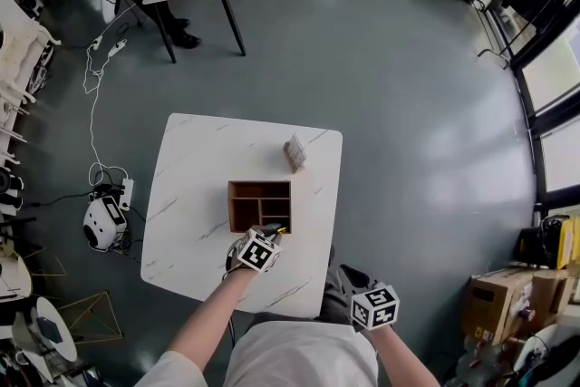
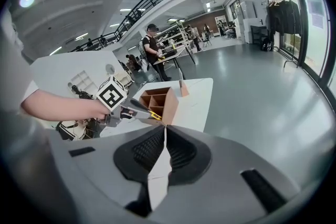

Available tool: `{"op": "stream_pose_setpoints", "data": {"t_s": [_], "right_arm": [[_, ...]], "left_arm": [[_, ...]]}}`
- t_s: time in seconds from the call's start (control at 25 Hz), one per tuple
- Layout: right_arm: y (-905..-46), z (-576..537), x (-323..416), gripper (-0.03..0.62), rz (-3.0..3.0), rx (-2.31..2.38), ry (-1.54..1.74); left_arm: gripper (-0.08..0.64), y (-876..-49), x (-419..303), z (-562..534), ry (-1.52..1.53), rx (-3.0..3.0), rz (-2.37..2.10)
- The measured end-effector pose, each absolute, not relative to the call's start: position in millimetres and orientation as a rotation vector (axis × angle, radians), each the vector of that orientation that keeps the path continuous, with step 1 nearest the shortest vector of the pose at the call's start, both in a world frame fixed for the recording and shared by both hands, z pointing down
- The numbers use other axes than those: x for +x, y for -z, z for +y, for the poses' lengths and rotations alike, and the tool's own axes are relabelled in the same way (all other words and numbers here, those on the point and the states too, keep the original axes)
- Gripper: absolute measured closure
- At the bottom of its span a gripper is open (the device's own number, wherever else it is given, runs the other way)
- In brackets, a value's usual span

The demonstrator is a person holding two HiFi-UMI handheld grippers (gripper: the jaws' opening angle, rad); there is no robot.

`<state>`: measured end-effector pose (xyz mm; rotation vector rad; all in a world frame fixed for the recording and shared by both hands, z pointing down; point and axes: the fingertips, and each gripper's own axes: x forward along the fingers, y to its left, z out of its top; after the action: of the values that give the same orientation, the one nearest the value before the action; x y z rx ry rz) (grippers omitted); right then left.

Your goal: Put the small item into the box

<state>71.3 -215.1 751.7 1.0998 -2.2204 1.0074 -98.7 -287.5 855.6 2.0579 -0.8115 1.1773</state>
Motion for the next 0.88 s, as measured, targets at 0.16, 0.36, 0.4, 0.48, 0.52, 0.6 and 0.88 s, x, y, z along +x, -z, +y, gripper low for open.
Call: {"op": "stream_pose_setpoints", "data": {"t_s": [0.16,0.36,0.4,0.48,0.52,0.6,0.88], "right_arm": [[-757.9,-215.4,72.1,0.561,-2.214,1.088,-1.023],[-762.3,-215.5,66.1,0.561,-2.218,1.064,-1.030],[-762.2,-216.0,65.5,0.561,-2.218,1.062,-1.032],[-761.7,-216.9,65.3,0.561,-2.219,1.060,-1.035],[-761.6,-217.0,65.5,0.561,-2.219,1.059,-1.036],[-762.6,-216.2,66.1,0.561,-2.219,1.056,-1.038],[-765.7,-211.8,64.8,0.561,-2.220,1.044,-1.035]], "left_arm": [[0.503,-860.9,-89.3,-290.9,-1.152,2.059,-0.805],[0.503,-861.9,-81.1,-293.0,-1.128,2.074,-0.794],[0.503,-861.6,-79.9,-294.1,-1.124,2.077,-0.795],[0.503,-860.4,-76.9,-296.5,-1.109,2.087,-0.800],[0.503,-859.5,-74.9,-297.0,-1.097,2.091,-0.800],[0.494,-858.8,-70.3,-294.3,-1.072,2.087,-0.781],[0.443,-863.0,-69.2,-282.1,-1.054,2.068,-0.755]]}}
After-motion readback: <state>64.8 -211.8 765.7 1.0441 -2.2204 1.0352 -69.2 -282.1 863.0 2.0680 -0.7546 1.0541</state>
